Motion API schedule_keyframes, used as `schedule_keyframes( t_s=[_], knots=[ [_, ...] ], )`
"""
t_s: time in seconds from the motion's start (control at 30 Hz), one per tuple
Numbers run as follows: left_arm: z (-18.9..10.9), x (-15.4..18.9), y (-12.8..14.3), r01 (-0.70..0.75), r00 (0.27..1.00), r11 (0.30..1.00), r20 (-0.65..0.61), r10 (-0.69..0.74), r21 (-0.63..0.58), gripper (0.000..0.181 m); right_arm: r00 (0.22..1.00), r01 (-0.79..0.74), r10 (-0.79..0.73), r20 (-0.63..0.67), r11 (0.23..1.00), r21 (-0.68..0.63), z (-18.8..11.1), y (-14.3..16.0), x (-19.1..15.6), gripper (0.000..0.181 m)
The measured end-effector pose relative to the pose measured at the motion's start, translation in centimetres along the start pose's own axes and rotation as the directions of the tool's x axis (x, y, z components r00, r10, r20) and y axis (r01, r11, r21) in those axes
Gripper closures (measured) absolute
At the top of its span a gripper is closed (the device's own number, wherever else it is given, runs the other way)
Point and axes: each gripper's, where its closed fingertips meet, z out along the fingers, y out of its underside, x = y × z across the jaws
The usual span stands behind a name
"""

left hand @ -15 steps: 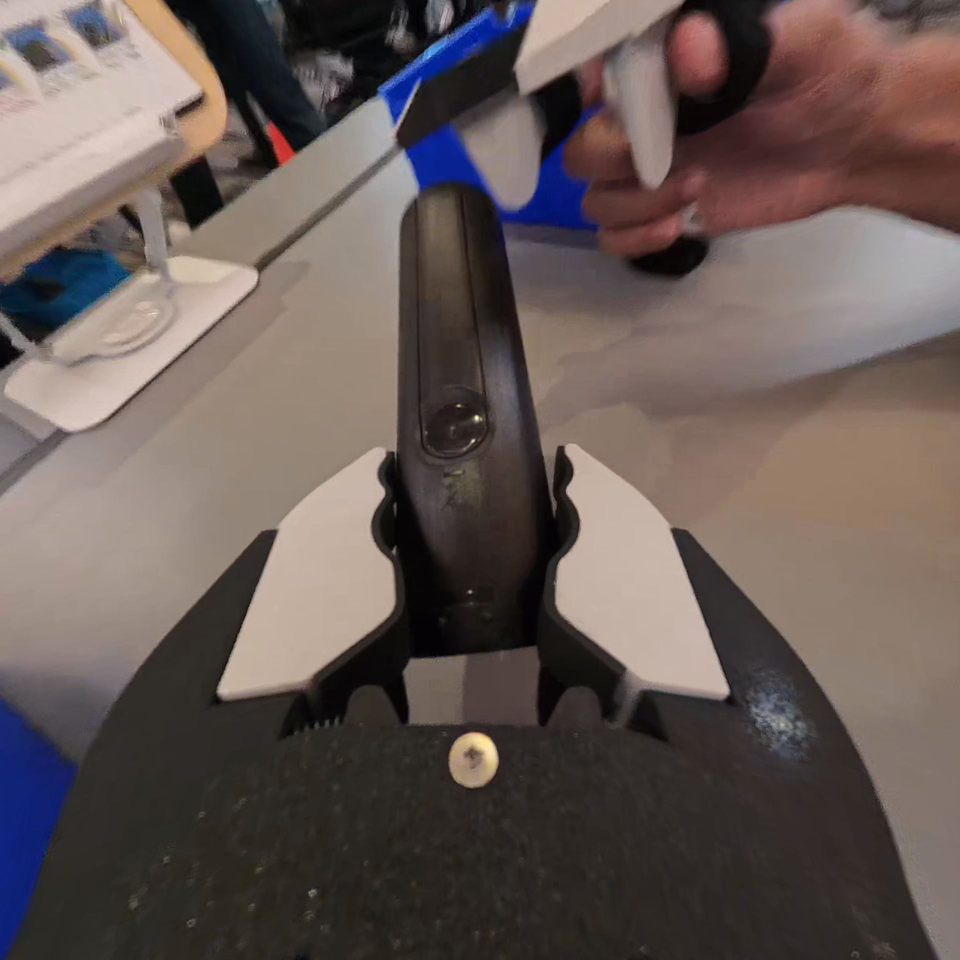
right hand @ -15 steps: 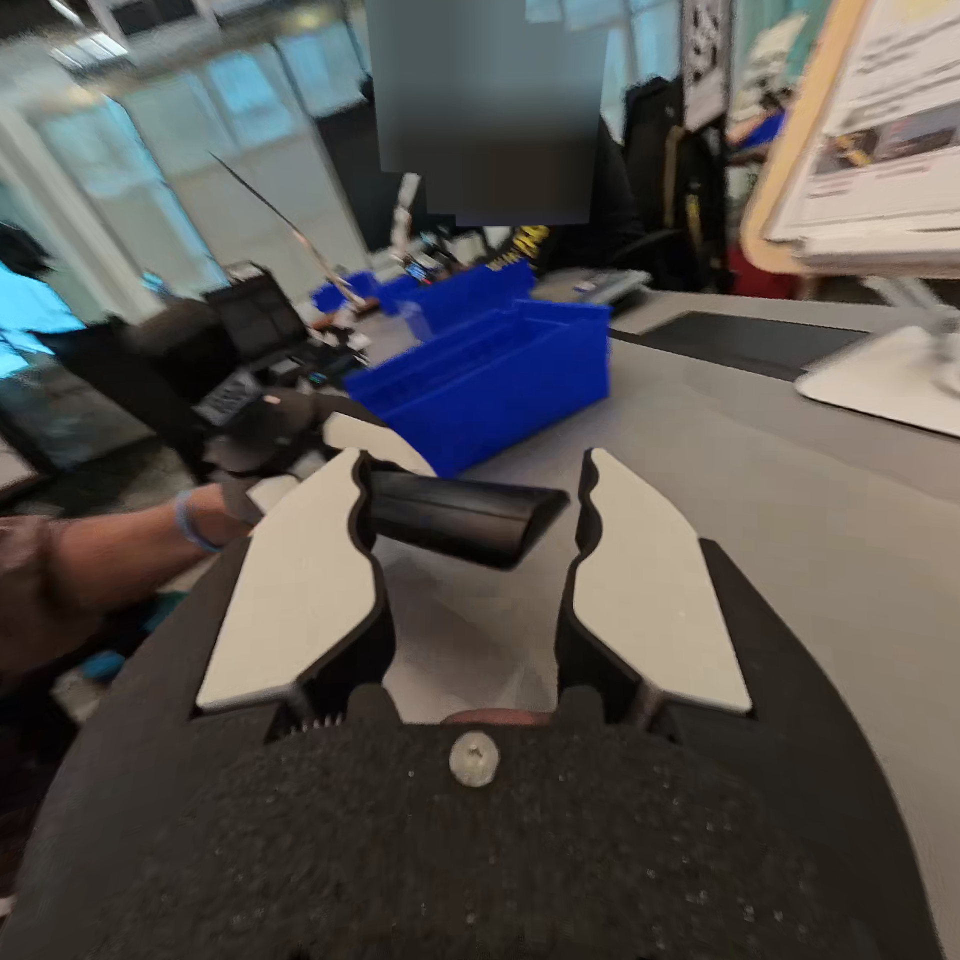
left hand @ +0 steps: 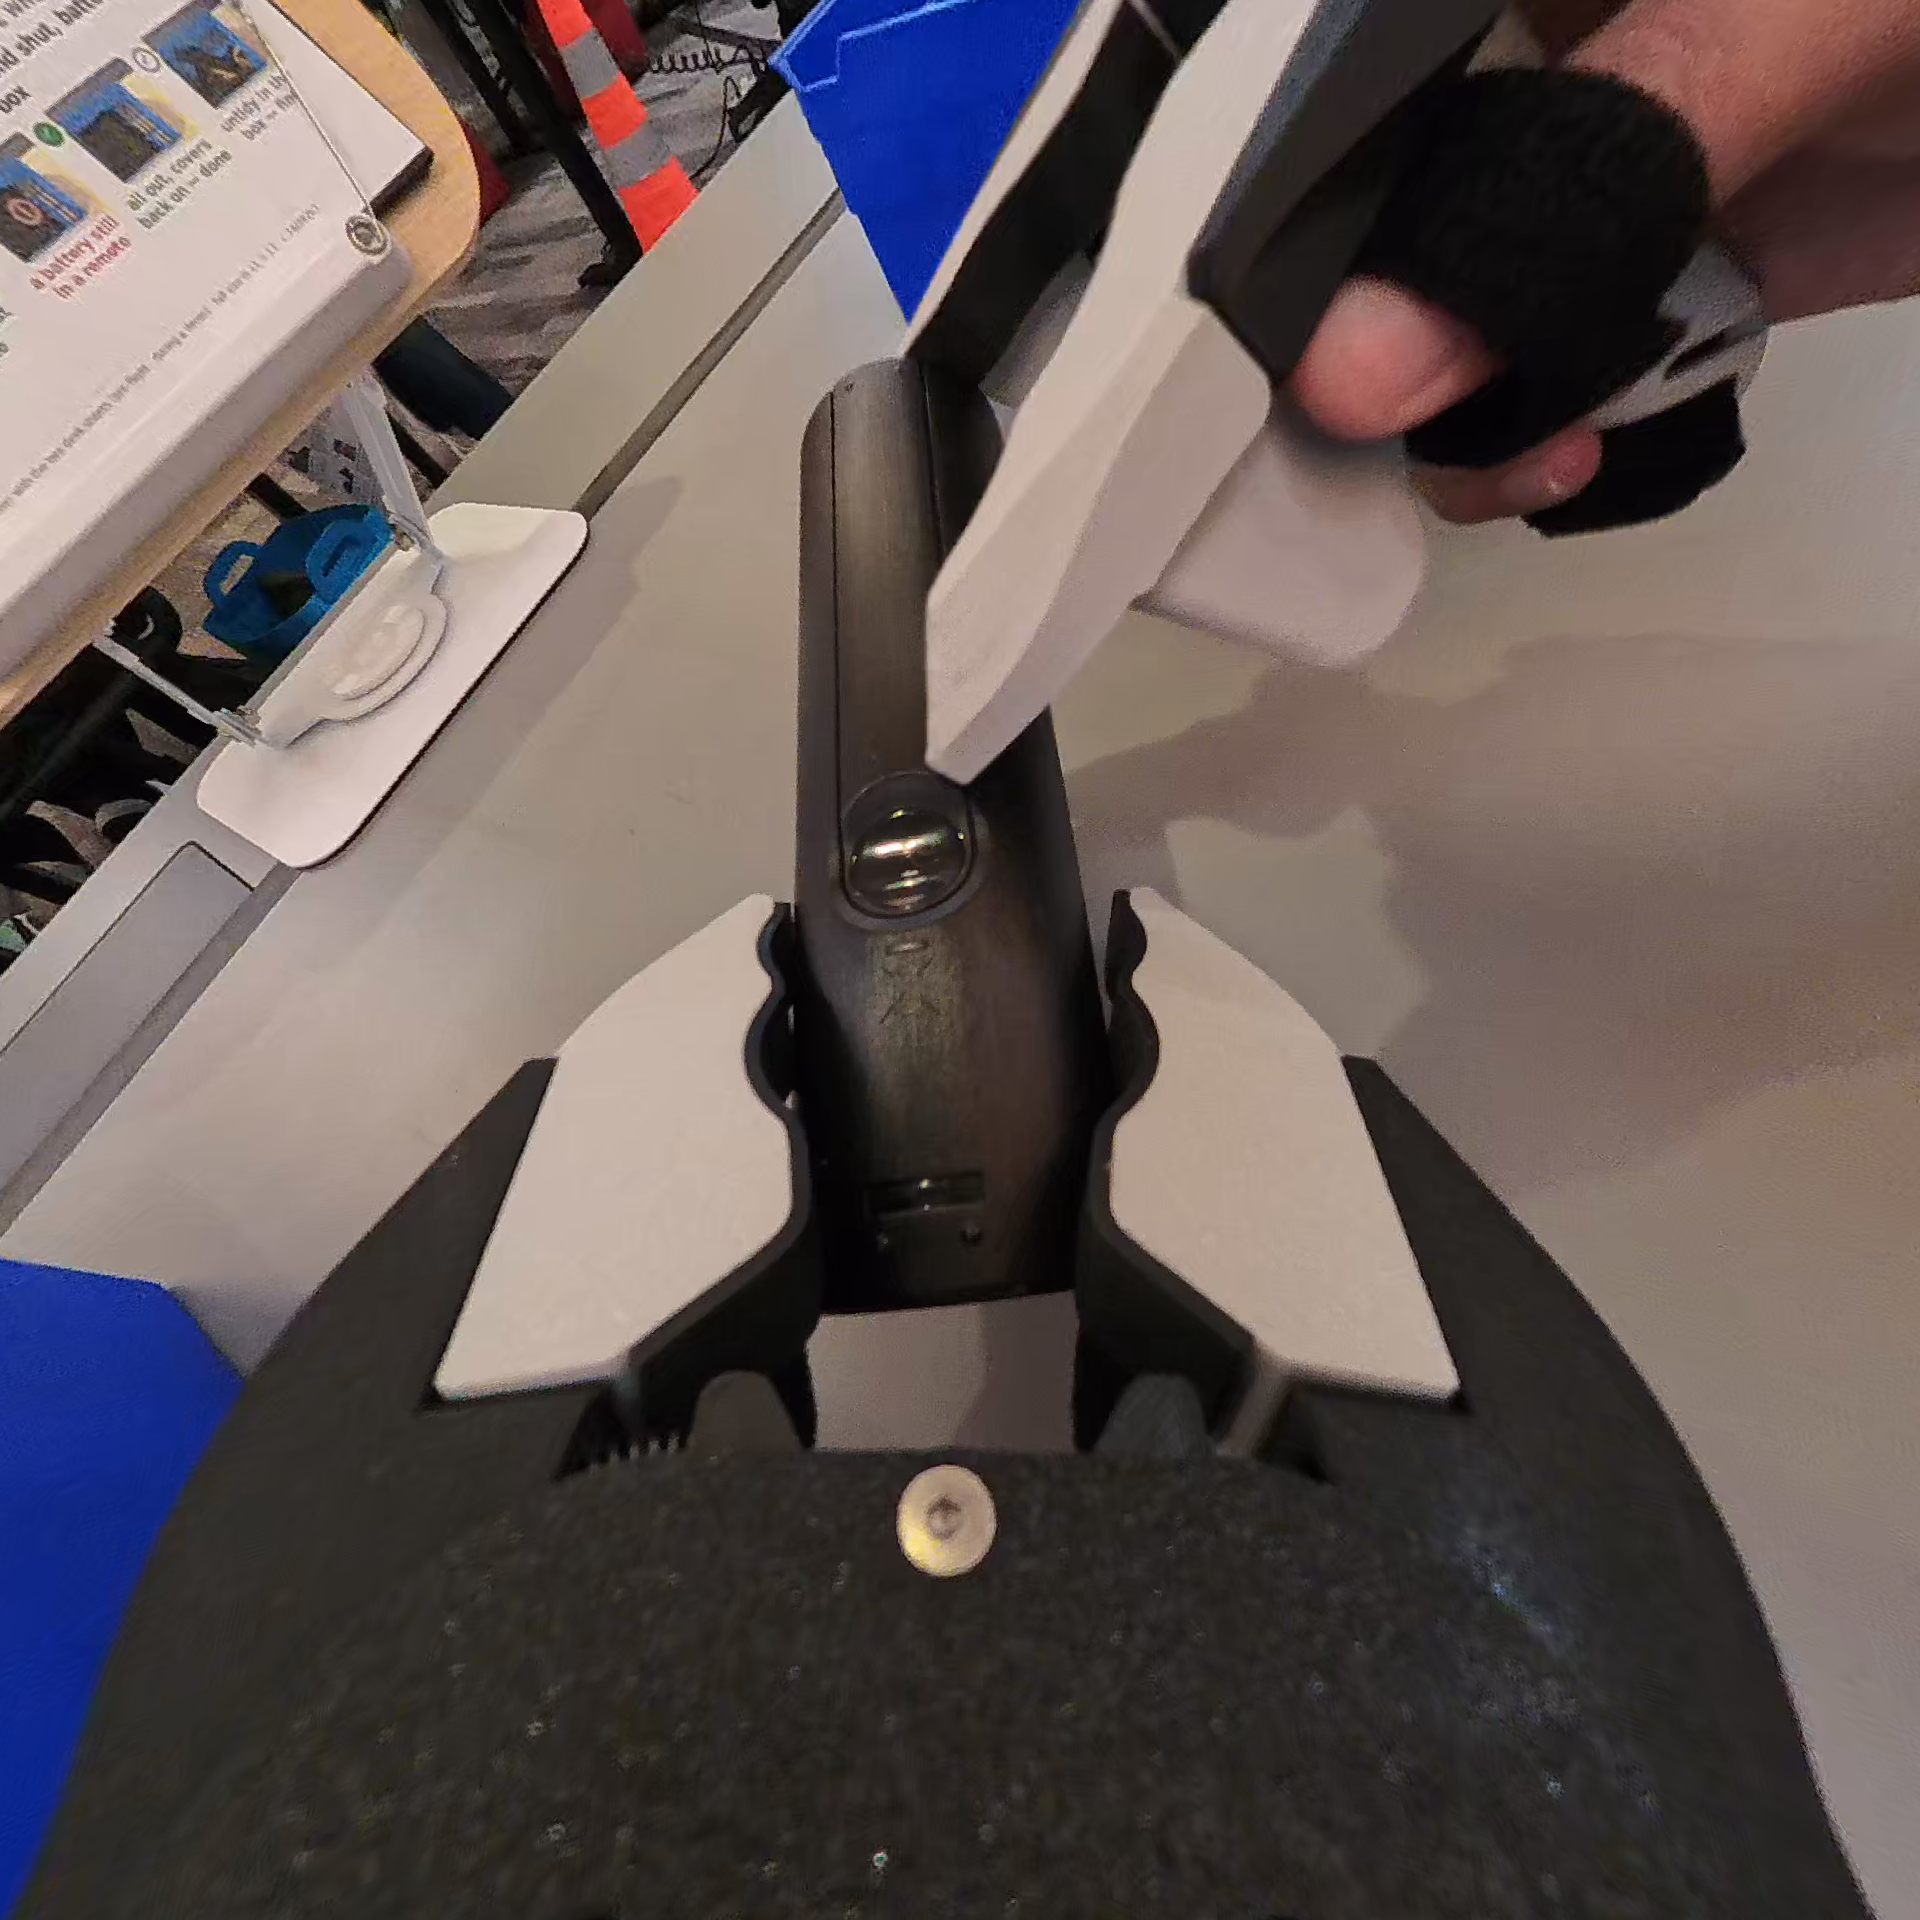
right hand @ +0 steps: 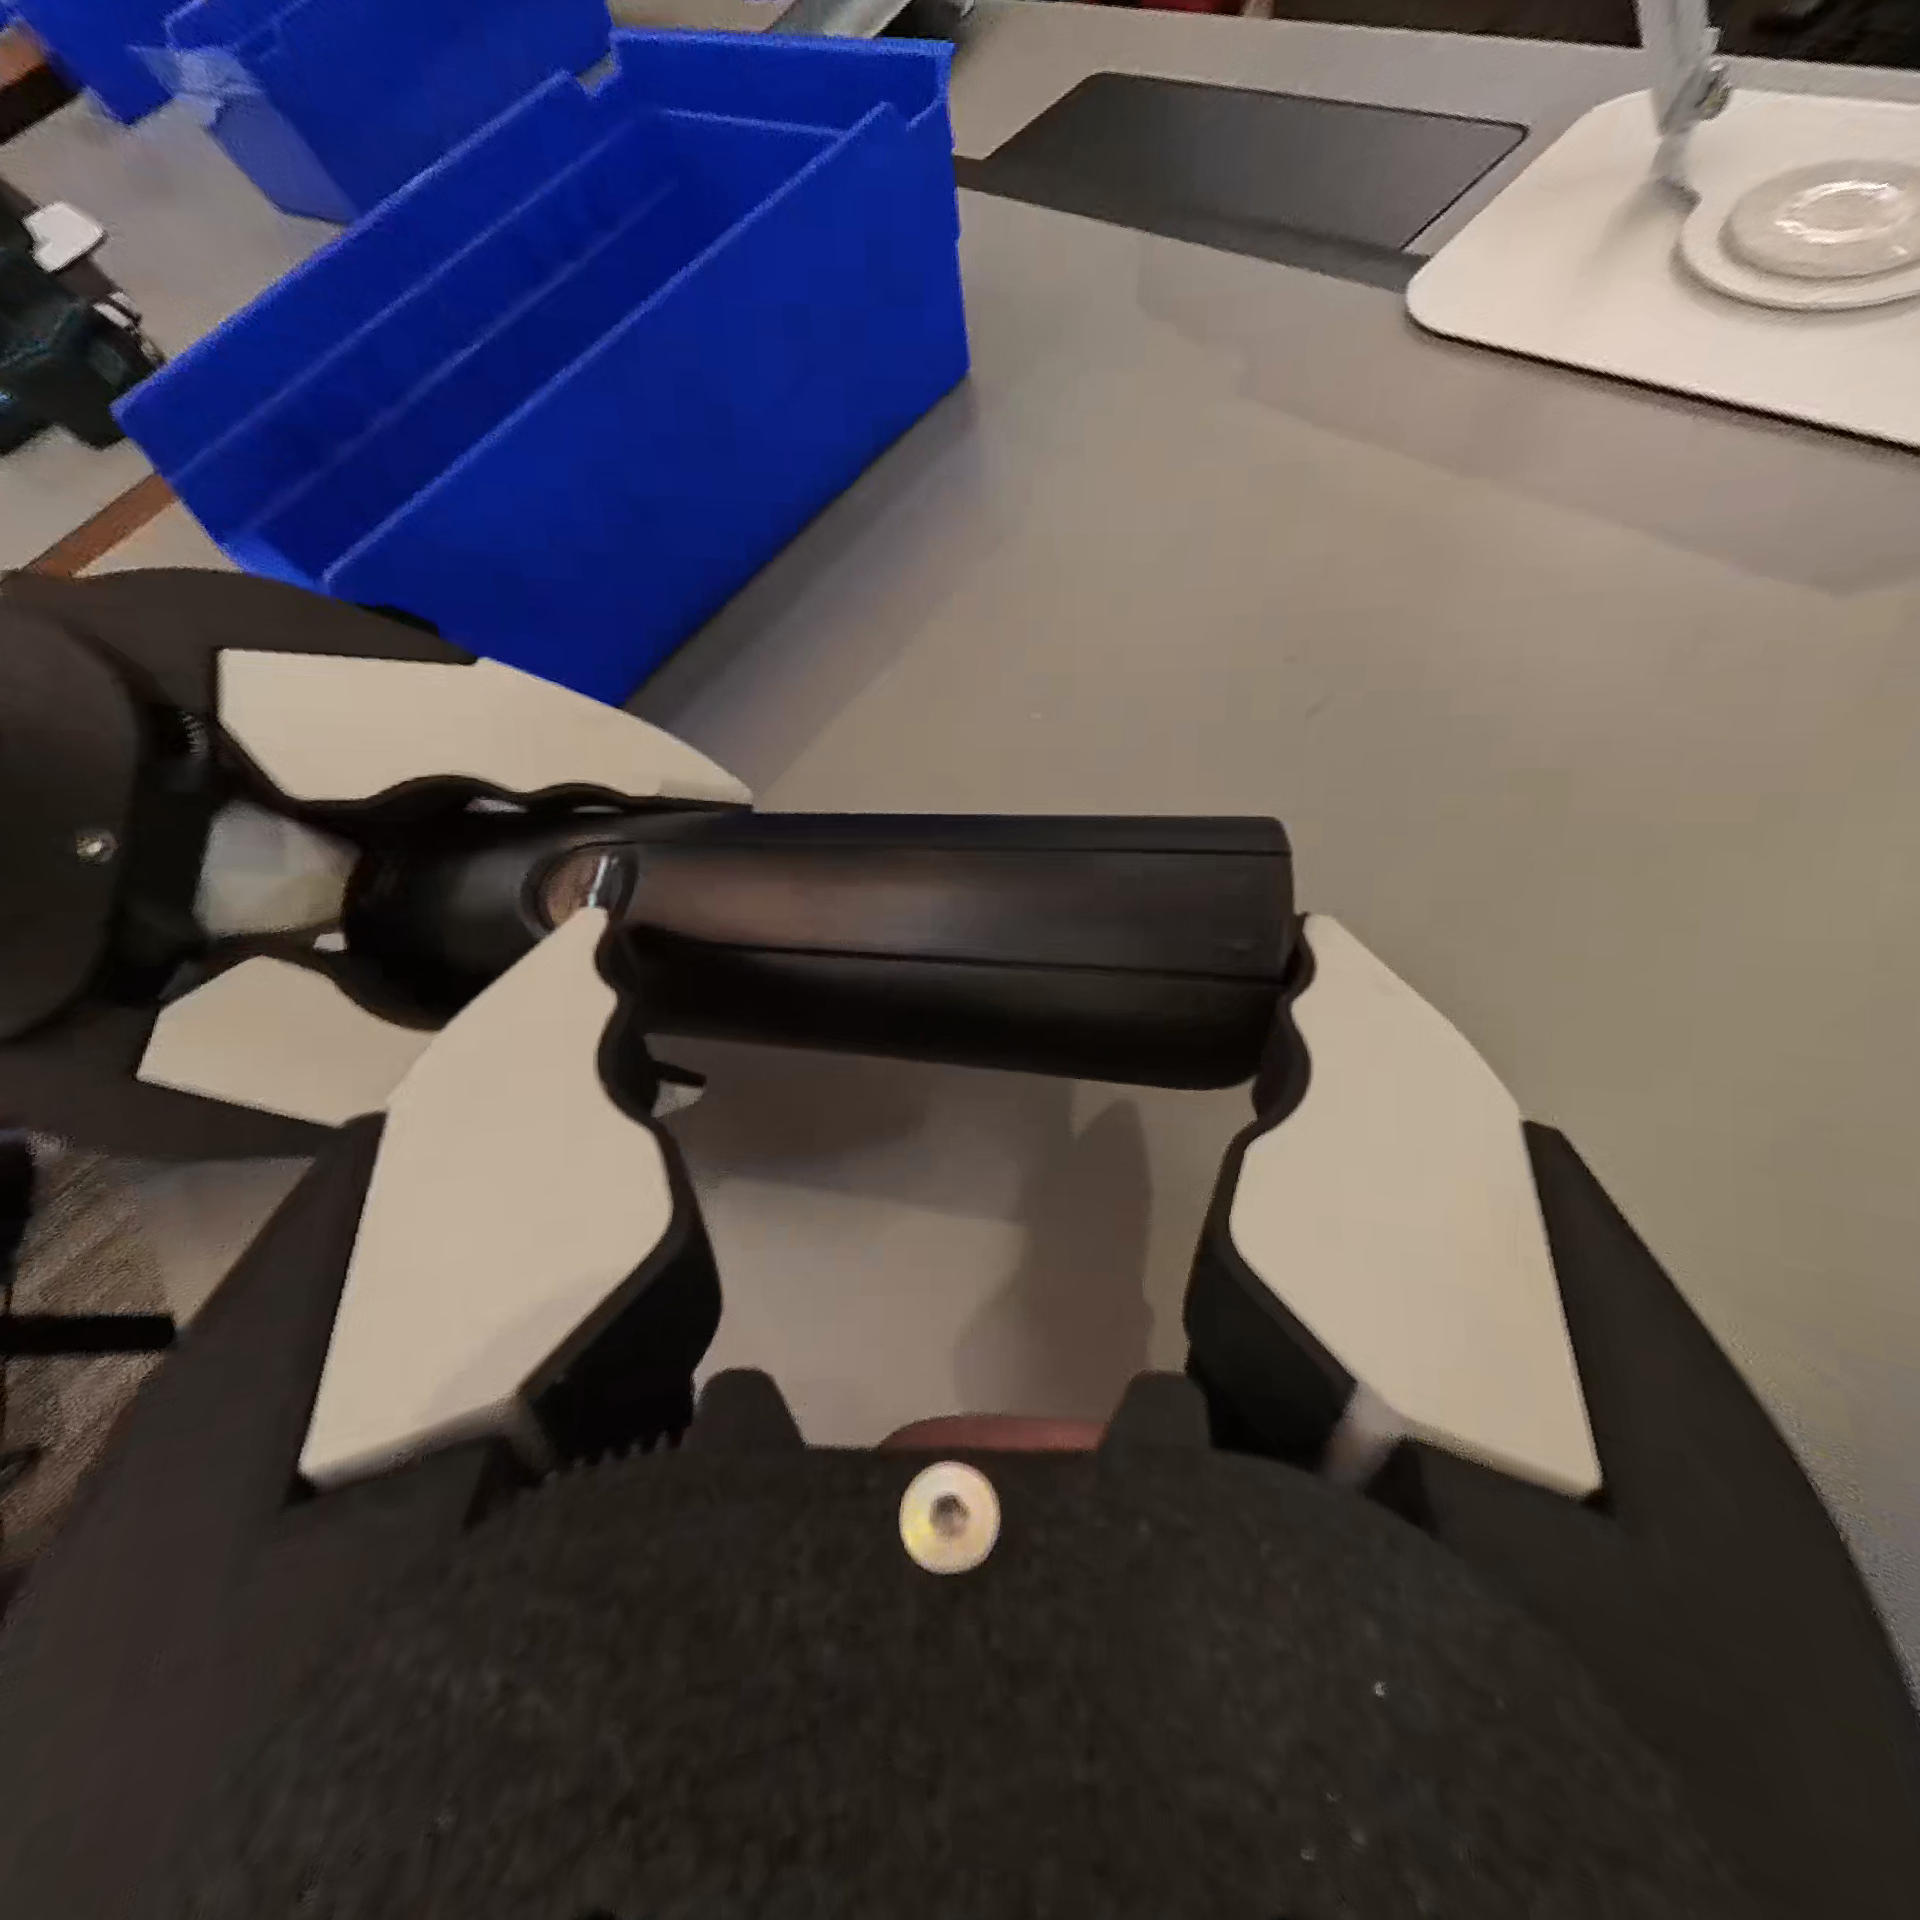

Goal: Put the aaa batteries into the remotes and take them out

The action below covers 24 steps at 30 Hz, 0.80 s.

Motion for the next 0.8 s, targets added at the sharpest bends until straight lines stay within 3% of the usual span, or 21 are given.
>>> schedule_keyframes(
  t_s=[0.13, 0.3, 0.43, 0.67, 0.7, 0.73, 0.8],
  knots=[
    [0.3, 0.2, -0.2, 0.034, 0.999, 0.999, 0.002, -0.034, 0.015, 0.123, 0.999, -0.012, 0.012, -0.046, 1.0, 0.014, 0.1, -0.1, 0.1, 0.06],
    [0.5, -0.4, -0.4, 0.052, 0.994, 0.999, 0.102, -0.05, -0.012, 0.124, 0.989, -0.017, 0.026, -0.143, 0.998, 0.06, -0.1, -0.1, 0.8, 0.051],
    [0.7, 0.0, -0.7, 0.037, 0.991, 0.999, 0.127, -0.034, -0.025, 0.124, 0.991, -0.095, 0.104, -0.09, 0.991, 0.097, 0.6, 0.1, 0.3, 0.051],
    [1.1, 0.3, -0.2, 0.069, 0.993, 0.997, 0.095, -0.065, -0.039, 0.125, 0.991, -0.098, 0.105, -0.083, 0.991, 0.086, 0.4, 0.3, 0.7, 0.066],
    [1.3, 0.4, -0.2, 0.067, 0.993, 0.997, 0.101, -0.062, -0.044, 0.125, 0.993, -0.097, 0.102, -0.053, 0.992, 0.082, 0.4, 0.3, 0.1, 0.078],
    [1.6, 0.5, 0.0, 0.062, 0.993, 0.996, 0.104, -0.055, -0.068, 0.125, 0.989, -0.146, 0.142, 0.049, 0.986, 0.078, 0.5, 0.2, -1.6, 0.112],
    [1.9, 0.3, 0.0, 0.069, 0.991, 0.996, 0.119, -0.062, -0.053, 0.127, 0.999, -0.043, 0.041, 0.015, 0.992, 0.116, 0.5, -0.3, -2.3, 0.129]
  ],
)
